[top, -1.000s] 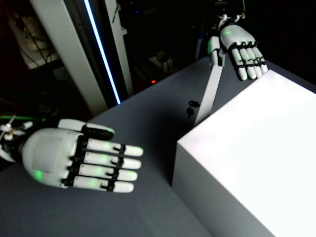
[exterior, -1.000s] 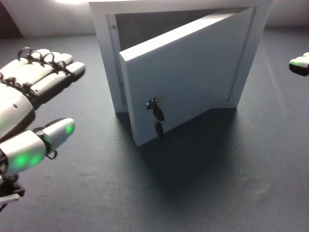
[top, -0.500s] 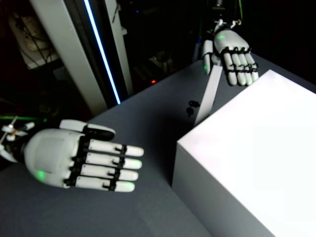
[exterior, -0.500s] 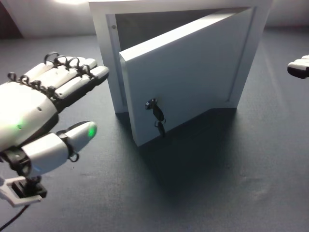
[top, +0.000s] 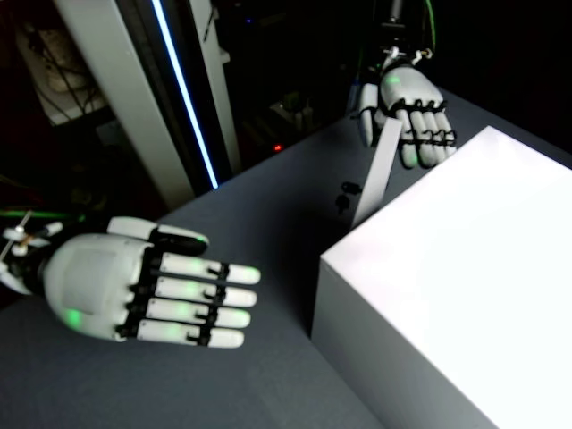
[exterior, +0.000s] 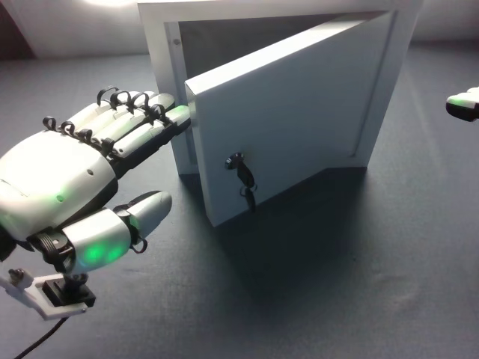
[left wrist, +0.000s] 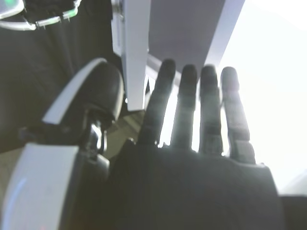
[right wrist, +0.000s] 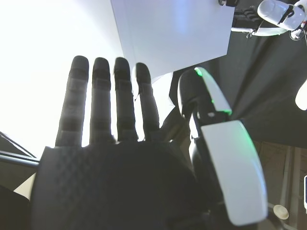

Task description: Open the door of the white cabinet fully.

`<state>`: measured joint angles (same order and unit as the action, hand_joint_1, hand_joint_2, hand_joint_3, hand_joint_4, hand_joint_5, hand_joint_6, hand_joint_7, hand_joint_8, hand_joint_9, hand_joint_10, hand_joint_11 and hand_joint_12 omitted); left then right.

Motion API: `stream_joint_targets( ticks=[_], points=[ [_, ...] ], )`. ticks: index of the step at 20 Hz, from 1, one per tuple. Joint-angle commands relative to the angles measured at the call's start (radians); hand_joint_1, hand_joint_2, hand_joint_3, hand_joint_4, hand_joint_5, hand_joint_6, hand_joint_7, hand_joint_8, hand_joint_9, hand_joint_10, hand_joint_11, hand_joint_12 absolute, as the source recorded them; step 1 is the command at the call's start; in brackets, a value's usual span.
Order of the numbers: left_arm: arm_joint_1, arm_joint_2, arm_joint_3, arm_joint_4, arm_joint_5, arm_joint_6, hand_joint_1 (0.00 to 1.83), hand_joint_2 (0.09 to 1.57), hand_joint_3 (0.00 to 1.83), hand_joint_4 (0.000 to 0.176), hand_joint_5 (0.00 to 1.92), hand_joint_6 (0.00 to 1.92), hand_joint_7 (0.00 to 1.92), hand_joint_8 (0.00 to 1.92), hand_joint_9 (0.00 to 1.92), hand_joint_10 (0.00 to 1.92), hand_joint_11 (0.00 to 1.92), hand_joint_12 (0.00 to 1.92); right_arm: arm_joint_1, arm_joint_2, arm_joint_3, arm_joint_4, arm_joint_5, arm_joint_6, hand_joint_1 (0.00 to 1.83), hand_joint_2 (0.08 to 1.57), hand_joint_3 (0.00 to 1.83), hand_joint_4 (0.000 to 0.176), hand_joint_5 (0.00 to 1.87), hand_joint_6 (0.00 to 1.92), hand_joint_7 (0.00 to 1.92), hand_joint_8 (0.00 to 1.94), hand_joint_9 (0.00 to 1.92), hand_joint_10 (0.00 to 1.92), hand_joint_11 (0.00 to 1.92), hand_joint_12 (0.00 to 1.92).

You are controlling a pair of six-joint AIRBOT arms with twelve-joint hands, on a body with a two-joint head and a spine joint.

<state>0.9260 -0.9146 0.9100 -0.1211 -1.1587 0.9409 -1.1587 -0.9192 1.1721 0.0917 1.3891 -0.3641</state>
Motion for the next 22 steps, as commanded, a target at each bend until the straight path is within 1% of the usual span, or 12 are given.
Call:
stream_joint_targets(
  ticks=[1,3,5,6,7,12,14,17,19,22],
  points=[
    [-0.013,-0.003,0.003,0.017,-0.12,-0.009,0.0,1.57,0.11,0.0,0.0,0.0,0.0,0.0,0.0,0.0,0.0,0.1,0.004,0.0,0.005,0.028,0.121,0.008,0.48,1.41,0.0,0.0,0.33,0.01,0.34,0.01,0.3,0.01,0.25,0.05],
    [-0.013,-0.009,0.003,0.029,-0.114,-0.017,0.0,1.57,0.15,0.0,0.06,0.0,0.03,0.0,0.05,0.0,0.0,0.16,0.004,0.0,0.006,0.028,0.12,0.008,0.49,1.41,0.0,0.0,0.33,0.0,0.33,0.0,0.29,0.0,0.25,0.05],
    [-0.015,-0.014,0.003,0.039,-0.109,-0.021,0.0,1.57,0.19,0.0,0.07,0.01,0.04,0.0,0.04,0.0,0.01,0.14,0.004,-0.001,0.006,0.028,0.118,0.008,0.49,1.42,0.0,0.0,0.33,0.0,0.33,0.0,0.29,0.0,0.25,0.05],
    [-0.018,-0.017,0.003,0.046,-0.108,-0.023,0.0,1.57,0.18,0.0,0.07,0.0,0.05,0.0,0.06,0.0,0.0,0.21,0.004,-0.001,0.007,0.028,0.118,0.008,0.52,1.42,0.0,0.0,0.33,0.0,0.33,0.0,0.29,0.0,0.25,0.05],
    [-0.021,-0.019,0.003,0.052,-0.106,-0.026,0.0,1.57,0.21,0.0,0.08,0.0,0.05,0.0,0.06,0.0,0.0,0.27,0.004,-0.001,0.008,0.028,0.118,0.009,0.52,1.42,0.0,0.0,0.33,0.0,0.34,0.0,0.3,0.0,0.25,0.04],
    [-0.033,-0.031,0.004,0.095,-0.096,-0.051,0.0,1.57,0.22,0.0,0.07,0.0,0.05,0.0,0.05,0.0,0.0,0.22,0.004,-0.003,0.01,0.028,0.117,0.009,0.52,1.42,0.0,0.0,0.33,0.0,0.34,0.0,0.29,0.0,0.25,0.04],
    [-0.037,-0.035,0.004,0.113,-0.093,-0.065,0.0,1.57,0.2,0.0,0.08,0.0,0.05,0.0,0.05,0.0,0.0,0.27,0.004,-0.003,0.01,0.029,0.117,0.009,0.5,1.42,0.0,0.0,0.33,0.0,0.34,0.0,0.3,0.0,0.26,0.04],
    [-0.048,-0.038,0.004,0.146,-0.08,-0.084,0.0,1.57,0.22,0.0,0.1,0.01,0.07,0.01,0.08,0.01,0.01,0.26,0.004,-0.003,0.01,0.029,0.117,0.011,0.5,1.42,0.0,0.0,0.33,0.0,0.34,0.0,0.29,0.0,0.25,0.04],
    [-0.065,-0.045,0.008,0.171,-0.063,-0.094,0.0,1.57,0.22,0.0,0.08,0.0,0.03,0.0,0.04,0.0,0.0,0.17,0.004,-0.003,0.01,0.03,0.117,0.013,0.5,1.42,0.0,0.0,0.34,0.0,0.34,0.0,0.28,0.0,0.24,0.03],
    [-0.088,-0.057,0.017,0.208,-0.033,-0.115,0.0,1.57,0.21,0.0,0.08,0.0,0.04,0.01,0.05,0.01,0.01,0.15,0.004,-0.003,0.01,0.03,0.117,0.014,0.51,1.42,0.0,0.0,0.33,0.0,0.34,0.0,0.28,0.0,0.24,0.03]
  ],
)
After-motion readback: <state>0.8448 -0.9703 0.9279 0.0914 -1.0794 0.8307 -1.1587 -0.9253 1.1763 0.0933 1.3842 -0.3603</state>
